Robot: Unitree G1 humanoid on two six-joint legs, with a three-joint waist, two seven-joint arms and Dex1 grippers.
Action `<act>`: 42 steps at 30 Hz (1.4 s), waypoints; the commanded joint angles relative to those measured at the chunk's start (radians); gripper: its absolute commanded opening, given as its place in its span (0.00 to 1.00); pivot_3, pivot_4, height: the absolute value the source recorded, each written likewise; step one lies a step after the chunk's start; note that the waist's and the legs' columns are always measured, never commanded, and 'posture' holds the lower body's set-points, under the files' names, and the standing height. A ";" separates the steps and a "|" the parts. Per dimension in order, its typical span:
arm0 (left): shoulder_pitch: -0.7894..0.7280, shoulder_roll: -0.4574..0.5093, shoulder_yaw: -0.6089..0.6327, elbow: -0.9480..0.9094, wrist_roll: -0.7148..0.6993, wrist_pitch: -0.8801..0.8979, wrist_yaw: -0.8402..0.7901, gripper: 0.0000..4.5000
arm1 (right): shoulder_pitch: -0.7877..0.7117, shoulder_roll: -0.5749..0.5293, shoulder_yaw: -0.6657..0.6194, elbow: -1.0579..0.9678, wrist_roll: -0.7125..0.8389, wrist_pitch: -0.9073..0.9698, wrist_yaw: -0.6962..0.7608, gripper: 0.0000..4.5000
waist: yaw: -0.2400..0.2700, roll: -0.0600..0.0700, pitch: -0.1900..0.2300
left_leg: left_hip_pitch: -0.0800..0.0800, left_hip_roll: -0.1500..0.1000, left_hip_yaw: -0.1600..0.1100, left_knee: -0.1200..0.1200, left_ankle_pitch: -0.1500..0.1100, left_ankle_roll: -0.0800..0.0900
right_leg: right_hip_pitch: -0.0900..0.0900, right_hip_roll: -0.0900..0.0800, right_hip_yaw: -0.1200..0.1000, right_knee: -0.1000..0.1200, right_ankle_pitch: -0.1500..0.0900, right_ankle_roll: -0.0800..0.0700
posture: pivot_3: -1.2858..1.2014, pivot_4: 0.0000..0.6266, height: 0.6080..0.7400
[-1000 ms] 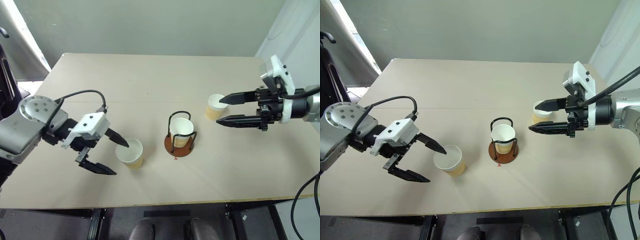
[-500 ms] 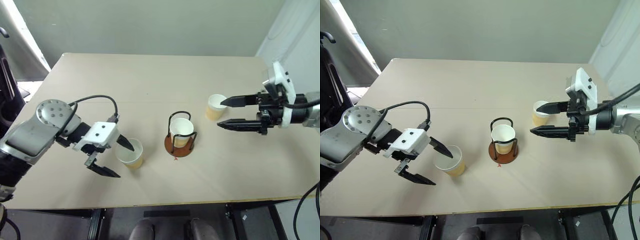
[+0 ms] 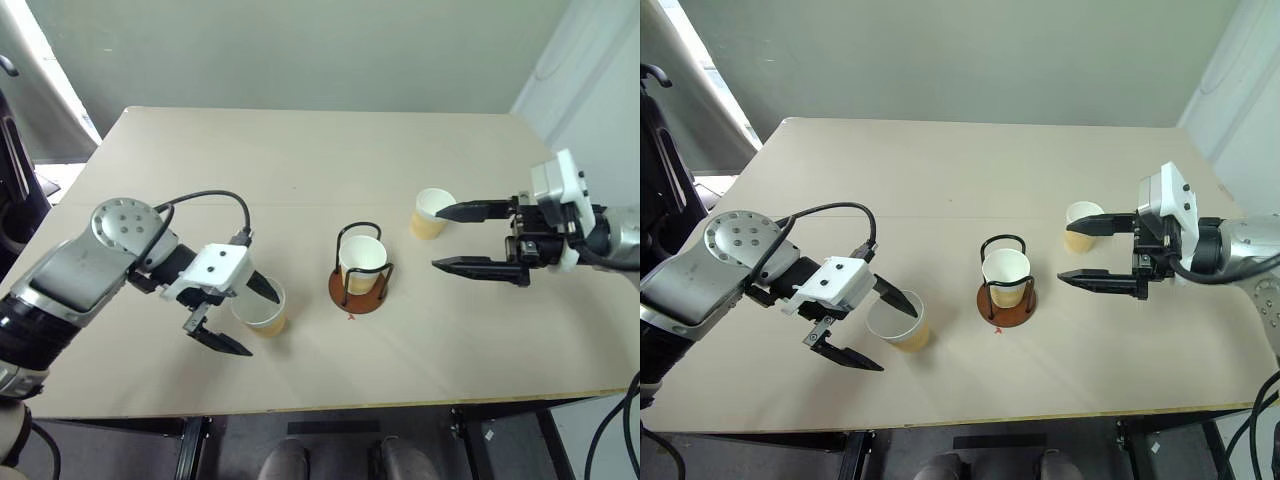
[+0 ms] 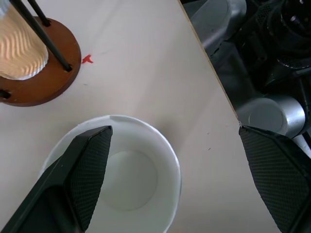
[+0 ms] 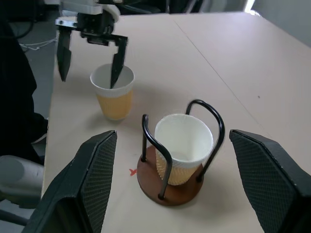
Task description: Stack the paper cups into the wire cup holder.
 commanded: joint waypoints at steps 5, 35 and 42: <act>-0.036 0.010 -0.012 -0.013 0.004 -0.002 -0.033 1.00 | 0.010 0.029 -0.013 0.005 -0.037 -0.146 0.056 0.83 | 0.000 0.000 0.000 | 0.000 0.000 0.000 0.000 0.000 0.000 | 0.000 0.000 0.000 0.000 0.000 0.000 | 0.52 0.24 1.00; 0.006 -0.031 -0.031 0.101 0.178 -0.206 -0.033 0.12 | -0.005 0.028 0.026 0.048 -0.067 -0.159 0.106 0.84 | 0.000 0.000 0.000 | 0.000 0.000 0.000 0.001 0.000 0.000 | 0.001 0.000 0.000 0.000 0.000 0.000 | 0.52 0.24 1.00; -0.069 -0.071 0.002 0.096 0.053 -0.028 -0.033 0.01 | -0.037 -0.011 0.027 0.090 -0.064 -0.111 0.133 0.84 | 0.000 0.000 0.000 | 0.000 0.000 0.000 0.001 0.000 0.000 | 0.001 0.000 0.000 0.000 0.000 0.000 | 0.52 0.24 1.00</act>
